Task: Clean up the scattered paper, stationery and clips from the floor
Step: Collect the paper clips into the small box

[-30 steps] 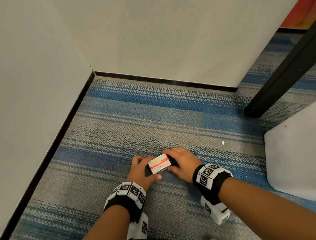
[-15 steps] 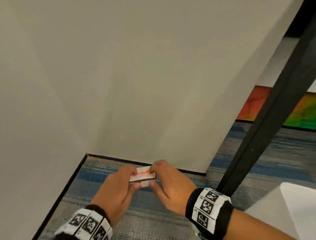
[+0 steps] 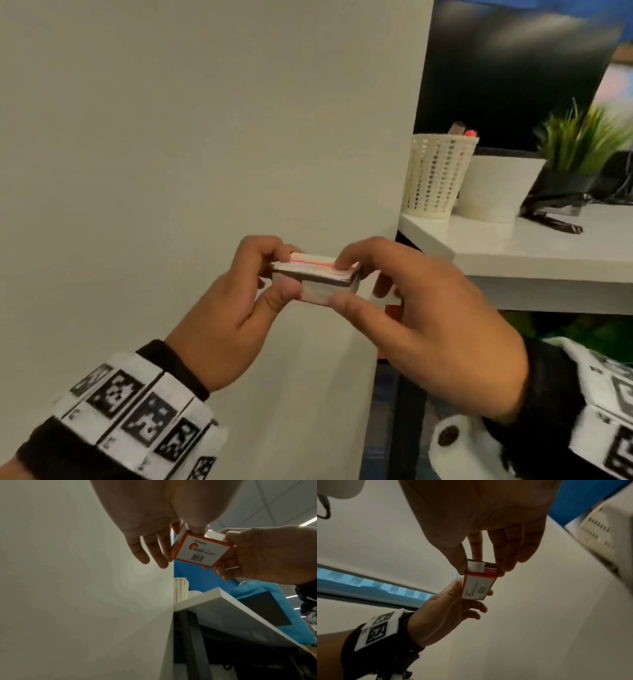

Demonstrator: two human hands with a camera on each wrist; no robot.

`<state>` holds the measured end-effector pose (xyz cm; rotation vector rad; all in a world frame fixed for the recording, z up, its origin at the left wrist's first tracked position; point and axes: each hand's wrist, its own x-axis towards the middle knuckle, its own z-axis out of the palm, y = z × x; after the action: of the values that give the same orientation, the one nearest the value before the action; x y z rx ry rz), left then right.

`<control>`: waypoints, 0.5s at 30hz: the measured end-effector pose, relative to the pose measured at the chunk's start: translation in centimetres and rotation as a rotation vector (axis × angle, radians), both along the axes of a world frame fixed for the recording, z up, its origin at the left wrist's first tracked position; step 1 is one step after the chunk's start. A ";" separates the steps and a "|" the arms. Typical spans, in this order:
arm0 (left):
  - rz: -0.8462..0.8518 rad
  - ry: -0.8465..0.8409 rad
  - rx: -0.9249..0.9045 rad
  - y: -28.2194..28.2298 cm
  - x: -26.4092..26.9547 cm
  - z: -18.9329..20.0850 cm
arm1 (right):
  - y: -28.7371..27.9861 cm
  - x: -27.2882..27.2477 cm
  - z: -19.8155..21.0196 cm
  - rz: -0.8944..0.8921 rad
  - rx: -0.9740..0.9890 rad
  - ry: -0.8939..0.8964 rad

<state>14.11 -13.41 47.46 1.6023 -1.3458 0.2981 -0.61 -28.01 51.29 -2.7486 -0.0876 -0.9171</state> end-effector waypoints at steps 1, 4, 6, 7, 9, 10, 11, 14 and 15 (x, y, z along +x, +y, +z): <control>-0.005 -0.005 -0.014 -1.4 -0.2 1.1 | -0.7 -0.6 1.3 -0.042 0.011 -0.022; 0.001 0.003 -0.014 -6.7 -1.0 4.2 | -3.2 -2.1 4.1 -0.217 0.014 -0.112; 0.049 -0.016 0.010 -10.5 -1.4 5.8 | -5.2 -2.1 5.2 -0.355 0.033 -0.121; 0.098 -0.027 0.026 -12.3 -1.5 6.6 | -6.3 -1.7 5.5 -0.430 0.066 -0.087; 0.175 -0.006 0.060 -15.4 -1.5 7.6 | -8.3 -0.7 6.1 -0.555 0.163 0.018; 0.187 0.025 0.091 -16.6 -1.6 7.9 | -9.1 -0.2 6.3 -0.597 0.202 0.063; 0.194 0.053 0.129 -17.7 -1.6 8.0 | -9.8 0.3 6.6 -0.629 0.223 0.102; 0.211 0.078 0.223 -19.6 -1.9 8.0 | -11.2 0.8 7.2 -0.678 0.201 0.227; 0.208 0.084 0.239 -19.9 -2.0 7.9 | -11.3 0.8 7.5 -0.678 0.174 0.280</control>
<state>12.15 -33.29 55.39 1.9381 -1.1870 0.1968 0.21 -39.29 58.83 -2.7243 0.9713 -0.6107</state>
